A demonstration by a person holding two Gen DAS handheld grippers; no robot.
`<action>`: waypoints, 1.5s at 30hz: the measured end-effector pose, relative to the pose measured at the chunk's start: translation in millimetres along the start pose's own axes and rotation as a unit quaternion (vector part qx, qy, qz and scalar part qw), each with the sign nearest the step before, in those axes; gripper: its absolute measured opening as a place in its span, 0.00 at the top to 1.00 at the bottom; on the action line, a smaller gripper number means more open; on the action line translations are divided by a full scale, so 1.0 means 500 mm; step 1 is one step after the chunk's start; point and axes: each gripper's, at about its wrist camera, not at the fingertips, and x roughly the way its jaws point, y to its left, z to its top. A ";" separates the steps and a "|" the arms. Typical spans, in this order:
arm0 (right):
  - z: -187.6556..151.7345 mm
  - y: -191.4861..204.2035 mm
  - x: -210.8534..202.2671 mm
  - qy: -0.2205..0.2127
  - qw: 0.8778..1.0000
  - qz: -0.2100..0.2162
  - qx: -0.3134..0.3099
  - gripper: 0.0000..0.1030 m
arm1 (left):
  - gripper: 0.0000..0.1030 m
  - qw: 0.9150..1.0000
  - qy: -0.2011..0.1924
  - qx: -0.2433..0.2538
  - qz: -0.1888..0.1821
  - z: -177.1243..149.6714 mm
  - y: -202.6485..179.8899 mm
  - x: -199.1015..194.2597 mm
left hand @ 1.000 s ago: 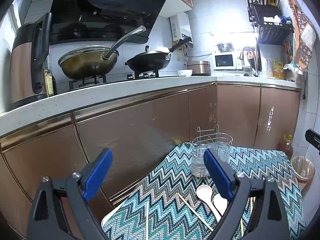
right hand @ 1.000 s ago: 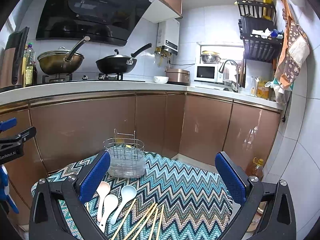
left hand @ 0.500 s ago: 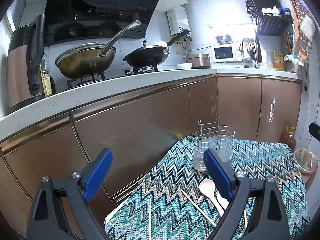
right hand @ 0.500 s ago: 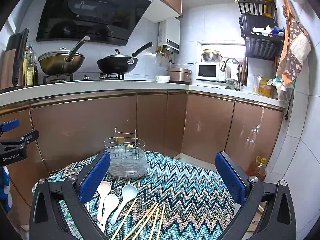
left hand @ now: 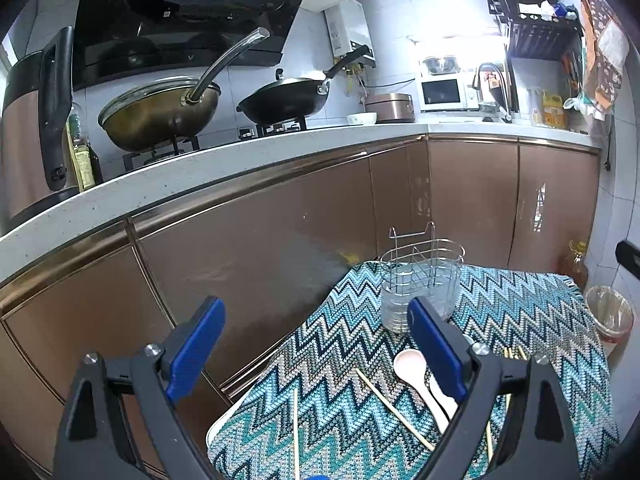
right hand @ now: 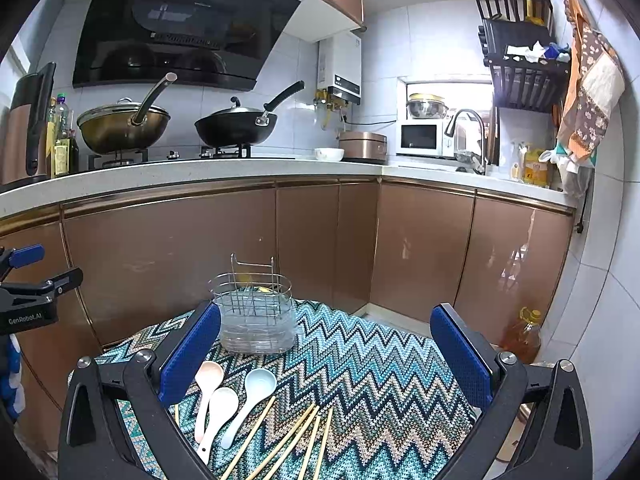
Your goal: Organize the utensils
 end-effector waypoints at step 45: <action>-0.078 -0.073 0.203 0.187 0.970 0.146 0.044 0.60 | 0.13 0.945 0.241 -0.130 -0.177 -0.116 0.043 0.232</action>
